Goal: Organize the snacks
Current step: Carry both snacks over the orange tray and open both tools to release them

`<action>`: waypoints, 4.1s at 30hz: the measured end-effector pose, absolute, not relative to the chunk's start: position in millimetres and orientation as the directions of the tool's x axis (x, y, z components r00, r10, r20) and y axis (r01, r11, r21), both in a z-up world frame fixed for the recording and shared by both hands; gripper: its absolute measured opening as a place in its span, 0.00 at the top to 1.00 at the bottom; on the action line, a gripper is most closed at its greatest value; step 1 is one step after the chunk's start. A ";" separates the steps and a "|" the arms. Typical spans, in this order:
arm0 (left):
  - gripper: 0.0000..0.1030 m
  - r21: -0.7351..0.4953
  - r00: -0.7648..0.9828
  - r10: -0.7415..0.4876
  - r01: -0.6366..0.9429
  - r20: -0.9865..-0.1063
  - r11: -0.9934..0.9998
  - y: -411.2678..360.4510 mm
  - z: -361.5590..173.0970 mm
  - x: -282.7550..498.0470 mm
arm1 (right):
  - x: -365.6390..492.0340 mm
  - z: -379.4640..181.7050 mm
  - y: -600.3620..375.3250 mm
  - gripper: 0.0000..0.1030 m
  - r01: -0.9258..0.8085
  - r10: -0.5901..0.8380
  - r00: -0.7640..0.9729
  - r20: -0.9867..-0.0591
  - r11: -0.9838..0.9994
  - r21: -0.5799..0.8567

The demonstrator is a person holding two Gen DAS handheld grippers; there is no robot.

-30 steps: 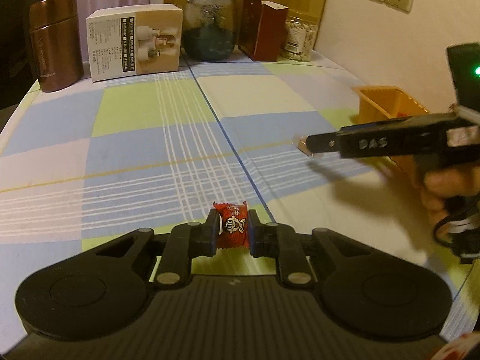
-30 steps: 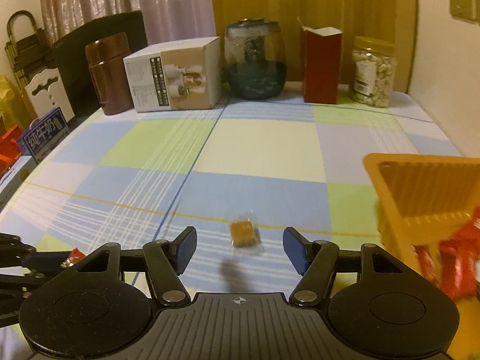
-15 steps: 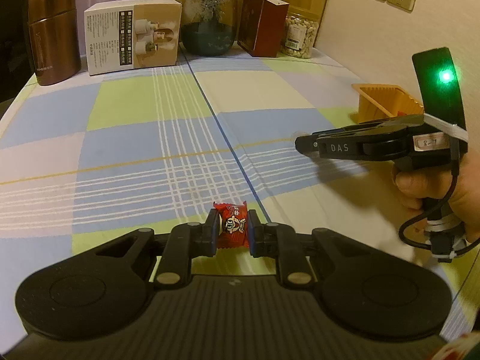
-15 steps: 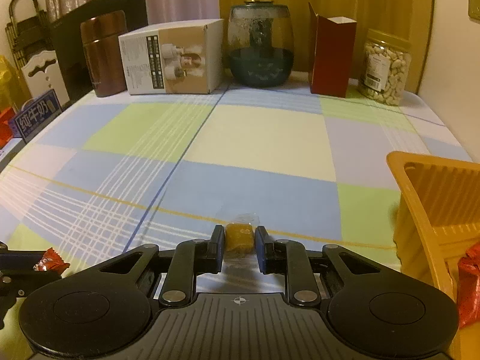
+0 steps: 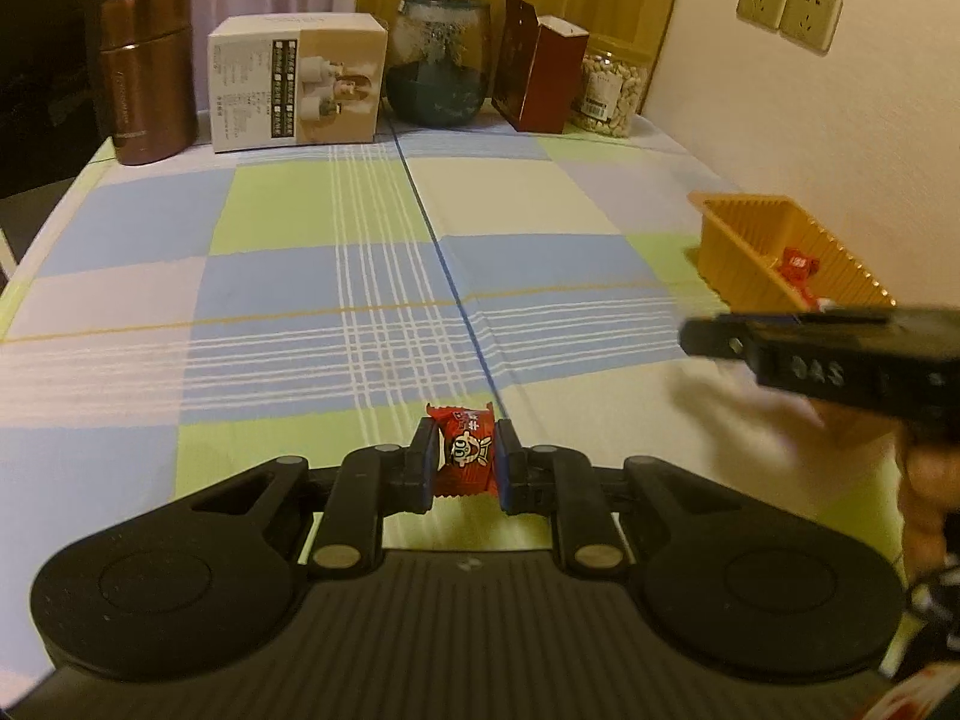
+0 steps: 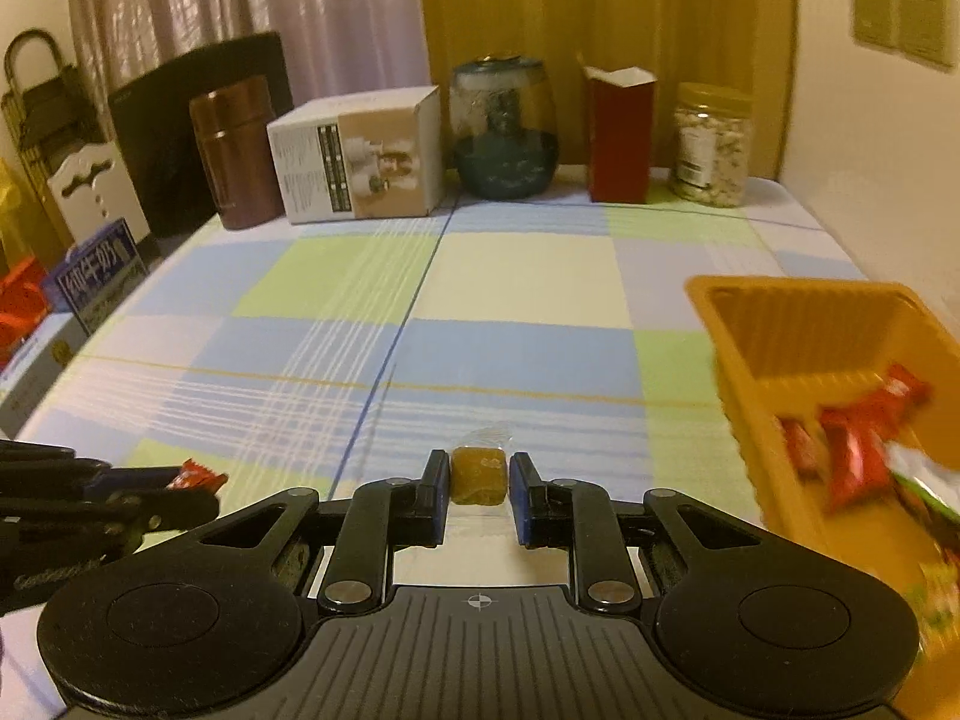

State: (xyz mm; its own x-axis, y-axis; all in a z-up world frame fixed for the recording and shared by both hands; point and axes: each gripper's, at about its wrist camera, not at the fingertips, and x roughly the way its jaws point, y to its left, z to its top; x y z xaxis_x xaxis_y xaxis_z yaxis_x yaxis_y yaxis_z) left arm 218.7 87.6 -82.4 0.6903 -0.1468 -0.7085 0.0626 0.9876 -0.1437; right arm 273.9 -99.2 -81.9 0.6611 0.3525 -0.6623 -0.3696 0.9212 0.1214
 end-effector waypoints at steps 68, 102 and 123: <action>0.84 -0.197 0.641 -0.384 0.345 -0.665 0.918 -171.3 -2.5 269.2 | 222.4 -3.7 -341.8 0.79 0.023 0.104 0.779 -0.618 0.981 0.194; 0.41 -0.171 0.674 -0.283 0.230 -0.683 0.958 -132.4 -17.0 275.1 | 236.5 -14.5 -337.9 0.79 0.013 0.132 0.767 -0.628 0.975 0.220; 0.17 -0.143 0.690 -0.242 0.199 -0.682 0.970 -123.7 -20.0 269.7 | 261.3 -8.1 -324.7 0.57 -0.043 0.217 0.784 -0.581 0.953 0.299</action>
